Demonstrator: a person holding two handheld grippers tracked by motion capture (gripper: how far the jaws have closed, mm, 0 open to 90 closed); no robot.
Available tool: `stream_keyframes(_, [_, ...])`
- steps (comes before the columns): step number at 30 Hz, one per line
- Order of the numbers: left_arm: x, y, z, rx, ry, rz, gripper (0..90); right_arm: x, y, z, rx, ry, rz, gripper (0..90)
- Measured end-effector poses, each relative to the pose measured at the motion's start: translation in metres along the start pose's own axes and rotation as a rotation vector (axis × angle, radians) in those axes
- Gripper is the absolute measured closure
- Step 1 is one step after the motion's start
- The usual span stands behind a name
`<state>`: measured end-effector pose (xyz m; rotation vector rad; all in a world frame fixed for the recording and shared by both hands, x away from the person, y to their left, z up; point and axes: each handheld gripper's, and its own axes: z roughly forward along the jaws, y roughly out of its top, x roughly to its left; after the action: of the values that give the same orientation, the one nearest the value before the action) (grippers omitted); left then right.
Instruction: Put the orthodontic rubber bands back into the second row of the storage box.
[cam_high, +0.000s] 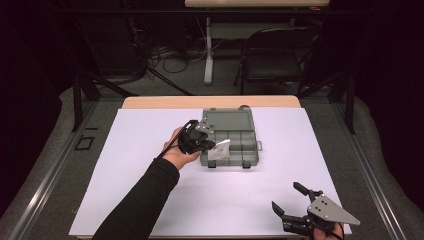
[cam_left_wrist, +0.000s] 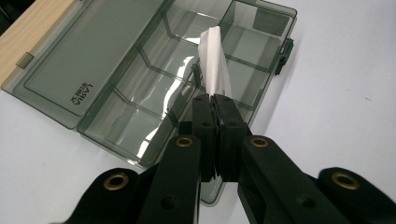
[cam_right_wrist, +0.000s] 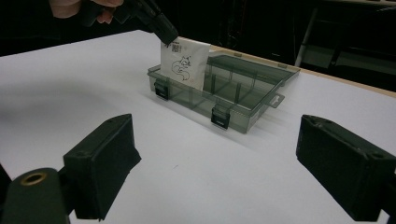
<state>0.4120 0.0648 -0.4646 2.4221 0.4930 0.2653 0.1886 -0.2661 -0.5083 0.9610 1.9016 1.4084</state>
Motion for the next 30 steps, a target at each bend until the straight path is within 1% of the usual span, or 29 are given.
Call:
stream_keyframes(5, [0.001, -0.004, 0.004, 0.009, -0.007, -0.009, 88.4, -0.001, 0.0, 0.0, -0.003, -0.002, -0.004, 11.5])
stream_keyframes(11, [0.005, -0.011, 0.007, 0.016, -0.013, -0.03, 88.3, 0.0, 0.0, 0.0, 0.002, 0.0, -0.005, 11.5])
stream_keyframes(18, [0.008, -0.012, 0.009, 0.023, 0.002, -0.031, 87.8, 0.0, 0.0, 0.0, 0.001, -0.001, -0.005, 11.5])
stream_keyframes(19, [0.007, -0.012, 0.01, 0.023, 0.012, -0.033, 87.6, 0.0, 0.0, 0.0, 0.001, 0.0, -0.005, 11.5])
stream_keyframes(21, [0.008, -0.012, 0.01, 0.024, 0.017, -0.032, 87.2, 0.0, 0.0, 0.0, 0.0, 0.0, -0.004, 11.5])
stream_keyframes(30, [0.01, -0.013, 0.011, 0.026, 0.039, -0.037, 83.5, 0.0, 0.0, 0.0, 0.0, 0.0, -0.005, 11.5])
